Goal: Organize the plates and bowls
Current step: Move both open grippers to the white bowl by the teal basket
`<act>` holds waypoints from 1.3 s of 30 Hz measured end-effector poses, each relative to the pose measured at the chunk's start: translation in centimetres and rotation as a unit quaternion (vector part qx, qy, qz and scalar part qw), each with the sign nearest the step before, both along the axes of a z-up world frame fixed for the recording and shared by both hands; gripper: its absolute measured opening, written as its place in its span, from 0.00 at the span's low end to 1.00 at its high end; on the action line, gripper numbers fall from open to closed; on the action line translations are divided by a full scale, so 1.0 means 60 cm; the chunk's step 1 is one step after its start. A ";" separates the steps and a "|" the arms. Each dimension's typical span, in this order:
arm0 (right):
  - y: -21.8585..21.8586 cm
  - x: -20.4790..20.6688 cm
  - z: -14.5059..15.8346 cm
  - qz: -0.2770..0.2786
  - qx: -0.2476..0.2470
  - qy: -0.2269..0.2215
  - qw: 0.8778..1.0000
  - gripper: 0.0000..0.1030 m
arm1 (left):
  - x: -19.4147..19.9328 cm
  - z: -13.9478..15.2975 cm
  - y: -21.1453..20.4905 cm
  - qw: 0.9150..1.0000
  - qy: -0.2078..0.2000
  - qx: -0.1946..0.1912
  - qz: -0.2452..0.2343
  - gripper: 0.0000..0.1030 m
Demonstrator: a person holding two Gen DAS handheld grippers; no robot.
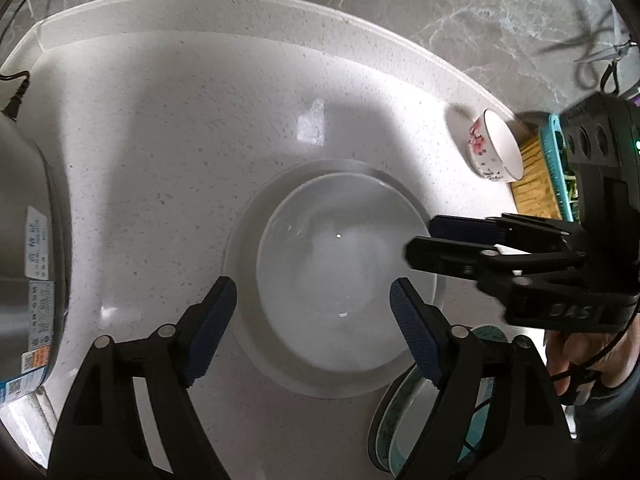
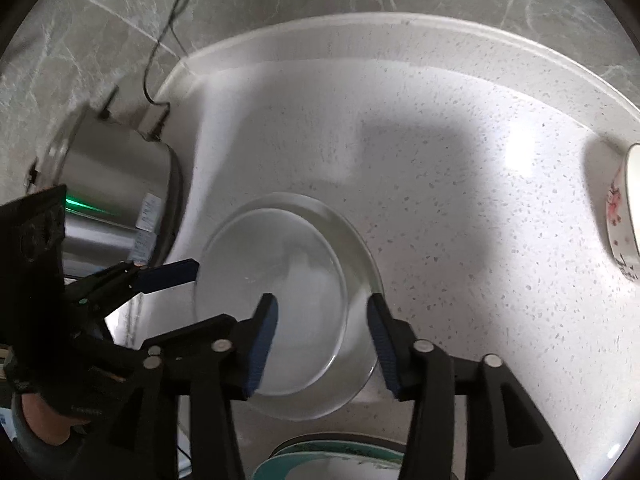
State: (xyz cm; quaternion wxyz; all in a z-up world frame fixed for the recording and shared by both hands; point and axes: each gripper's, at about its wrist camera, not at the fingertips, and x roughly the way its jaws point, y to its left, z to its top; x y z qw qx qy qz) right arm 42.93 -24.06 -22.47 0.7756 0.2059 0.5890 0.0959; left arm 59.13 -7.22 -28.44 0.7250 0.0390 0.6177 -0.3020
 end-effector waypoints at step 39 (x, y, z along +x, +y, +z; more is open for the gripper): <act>-0.399 -0.152 -0.034 -0.352 -0.038 -0.052 0.934 0.55 | 0.087 0.007 -0.541 0.968 -0.065 0.055 -0.236 0.78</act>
